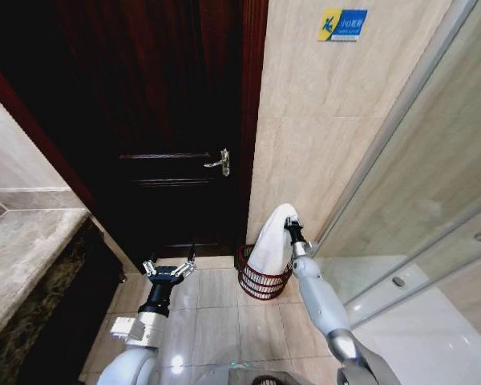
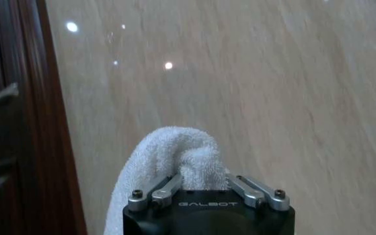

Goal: Discard the used towel into the hamper.

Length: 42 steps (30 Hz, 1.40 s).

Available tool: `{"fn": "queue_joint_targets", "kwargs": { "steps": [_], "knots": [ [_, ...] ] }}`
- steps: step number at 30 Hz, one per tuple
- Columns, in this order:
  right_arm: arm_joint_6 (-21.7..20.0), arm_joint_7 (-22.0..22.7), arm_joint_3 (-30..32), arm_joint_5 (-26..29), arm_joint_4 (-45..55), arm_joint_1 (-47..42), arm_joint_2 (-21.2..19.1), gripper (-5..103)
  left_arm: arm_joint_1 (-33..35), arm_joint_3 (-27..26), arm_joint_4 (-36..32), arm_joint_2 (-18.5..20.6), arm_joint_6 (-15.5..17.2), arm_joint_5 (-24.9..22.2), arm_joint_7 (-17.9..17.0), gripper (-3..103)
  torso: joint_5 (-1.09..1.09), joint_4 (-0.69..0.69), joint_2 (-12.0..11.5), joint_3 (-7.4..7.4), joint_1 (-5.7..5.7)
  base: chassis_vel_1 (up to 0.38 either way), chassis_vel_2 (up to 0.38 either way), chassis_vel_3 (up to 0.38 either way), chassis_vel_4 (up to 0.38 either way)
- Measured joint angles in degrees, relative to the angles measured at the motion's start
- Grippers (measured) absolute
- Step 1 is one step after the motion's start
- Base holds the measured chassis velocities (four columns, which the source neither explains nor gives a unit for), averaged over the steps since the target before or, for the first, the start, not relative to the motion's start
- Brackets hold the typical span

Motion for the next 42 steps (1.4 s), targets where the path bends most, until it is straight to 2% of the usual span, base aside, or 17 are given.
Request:
{"fn": "queue_joint_targets", "kwargs": {
  "steps": [8, 19, 42],
  "knots": [
    [3.50, -0.12, 0.26, -2.37, -5.09, -1.15, 1.32, 13, 0.00, 0.00, 0.00, 0.00, 0.00, 0.00, 0.00, 100, 0.00, 0.00, 0.00, 0.00, 0.00, 0.000, 0.000, 0.000, 0.000],
    [2.68, 0.08, 1.19, -4.88, -5.57, -2.34, 1.83, 13, 0.00, 0.00, 0.00, 0.00, 0.00, 0.00, 0.00, 100, 0.00, 0.00, 0.00, 0.01, 0.01, 0.000, 0.000, 0.000, 0.000],
    [3.04, 0.80, 2.57, -4.92, -8.36, -1.36, 2.02, 13, 0.00, 0.00, 0.00, 0.00, 0.00, 0.00, 0.00, 100, 0.00, 0.01, 0.00, 0.00, 0.01, -0.032, 0.034, 0.032, -0.030]
  ]
}}
